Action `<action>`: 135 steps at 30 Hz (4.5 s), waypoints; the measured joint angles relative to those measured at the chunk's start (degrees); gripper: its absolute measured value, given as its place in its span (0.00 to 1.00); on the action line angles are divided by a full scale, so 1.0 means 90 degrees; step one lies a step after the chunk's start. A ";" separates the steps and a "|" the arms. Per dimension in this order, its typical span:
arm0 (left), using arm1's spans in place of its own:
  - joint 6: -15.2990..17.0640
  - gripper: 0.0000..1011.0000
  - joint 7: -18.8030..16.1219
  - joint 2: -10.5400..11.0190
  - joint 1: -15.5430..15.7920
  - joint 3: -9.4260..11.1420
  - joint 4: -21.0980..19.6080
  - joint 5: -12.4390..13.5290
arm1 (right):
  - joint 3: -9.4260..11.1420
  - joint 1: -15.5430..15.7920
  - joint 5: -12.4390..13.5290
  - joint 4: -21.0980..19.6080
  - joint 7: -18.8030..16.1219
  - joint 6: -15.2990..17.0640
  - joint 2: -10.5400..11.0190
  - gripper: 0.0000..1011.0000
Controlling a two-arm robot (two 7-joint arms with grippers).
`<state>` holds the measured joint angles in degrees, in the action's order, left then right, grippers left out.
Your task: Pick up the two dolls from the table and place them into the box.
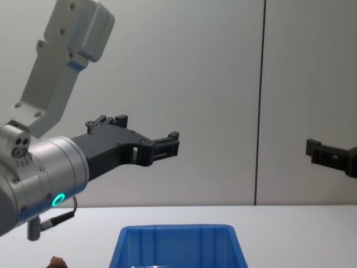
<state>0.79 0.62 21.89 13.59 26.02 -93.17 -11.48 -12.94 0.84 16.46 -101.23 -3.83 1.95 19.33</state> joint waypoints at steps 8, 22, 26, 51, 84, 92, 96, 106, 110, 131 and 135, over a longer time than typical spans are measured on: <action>0.0000 0.99 0.0000 0.0000 0.0000 0.0000 0.0000 0.0000 | 0.0011 0.0054 -0.0030 -0.0034 -0.0017 0.0000 0.0046 0.99; 0.0000 0.99 0.0000 0.0000 0.0000 0.0000 0.0000 0.0000 | 0.0150 0.0929 -0.0092 -0.0600 0.0012 0.0325 0.0678 0.99; 0.0000 0.99 0.0000 0.0000 0.0000 0.0000 0.0000 0.0000 | 0.0207 0.1220 -0.0078 -0.0723 0.0047 0.0447 0.0887 0.99; 0.0000 0.99 0.0000 0.0000 0.0000 0.0000 0.0000 0.0000 | 0.0117 0.0936 -0.0798 0.0286 -0.0435 0.1005 0.0843 0.99; 0.0000 0.99 0.0000 0.0000 0.0000 0.0000 0.0000 0.0000 | -0.0235 -0.0188 -0.1176 0.1827 -0.0800 0.1531 -0.0013 0.78; 0.0000 0.99 0.0000 0.0000 0.0000 0.0000 0.0000 0.0000 | -0.0256 -0.0253 -0.1189 0.1922 -0.0810 0.1557 -0.0068 0.54; 0.0000 0.99 0.0000 0.0000 0.0000 0.0000 0.0000 0.0000 | -0.0261 -0.0272 -0.1193 0.1947 -0.0816 0.1561 -0.0083 0.50; 0.0000 0.99 0.0000 0.0000 0.0000 0.0000 0.0000 0.0000 | -0.0264 -0.0276 -0.1226 0.1965 -0.0785 0.1506 -0.0091 0.44; 0.0000 0.99 0.0000 0.0000 0.0000 0.0000 0.0000 0.0000 | -0.0255 -0.0263 -0.1273 0.1932 -0.0713 0.1373 -0.0083 0.41; 0.0000 0.99 0.0000 0.0000 0.0000 0.0000 0.0000 0.0000 | -0.0144 -0.0314 -0.1595 0.1399 -0.0420 0.0299 -0.0026 0.29; 0.0000 0.99 0.0000 0.0000 0.0000 0.0000 0.0000 0.0000 | -0.0142 -0.0384 -0.1598 0.1281 -0.0558 0.0150 -0.0050 0.27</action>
<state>0.79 0.62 21.90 13.59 26.02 -93.18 -11.48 -14.21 -2.62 2.08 -89.70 -8.85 3.30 18.89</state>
